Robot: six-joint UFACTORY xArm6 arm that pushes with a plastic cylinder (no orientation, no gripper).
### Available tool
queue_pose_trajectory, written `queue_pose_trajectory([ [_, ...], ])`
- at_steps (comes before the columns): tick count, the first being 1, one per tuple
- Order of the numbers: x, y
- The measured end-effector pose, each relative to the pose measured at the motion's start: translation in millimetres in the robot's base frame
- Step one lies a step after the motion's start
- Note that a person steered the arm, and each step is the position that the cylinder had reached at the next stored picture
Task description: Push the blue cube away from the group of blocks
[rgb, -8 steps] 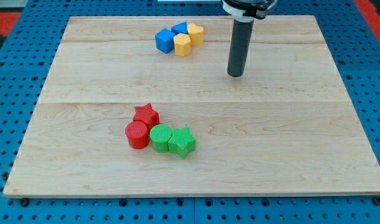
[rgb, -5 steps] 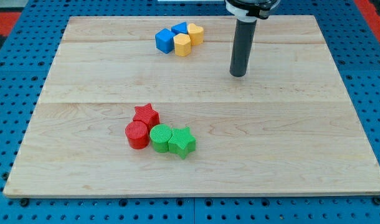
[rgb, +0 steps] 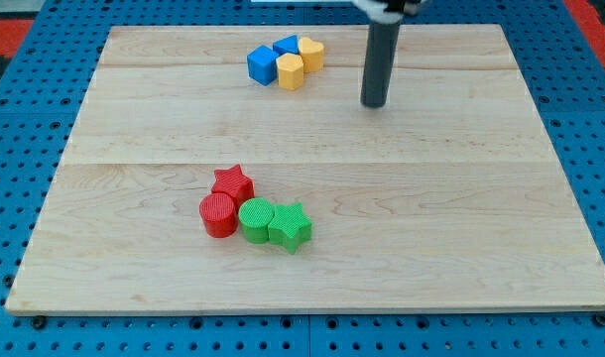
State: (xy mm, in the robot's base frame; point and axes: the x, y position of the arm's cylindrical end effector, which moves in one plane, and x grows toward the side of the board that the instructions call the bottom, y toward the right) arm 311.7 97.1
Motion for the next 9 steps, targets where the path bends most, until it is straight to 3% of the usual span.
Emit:
queue_pose_trajectory([
  [1, -87, 0],
  [2, -95, -41],
  [5, -17, -206],
  [6, 18, -224],
  [7, 13, -177],
  [8, 29, -188],
  [9, 29, -265],
])
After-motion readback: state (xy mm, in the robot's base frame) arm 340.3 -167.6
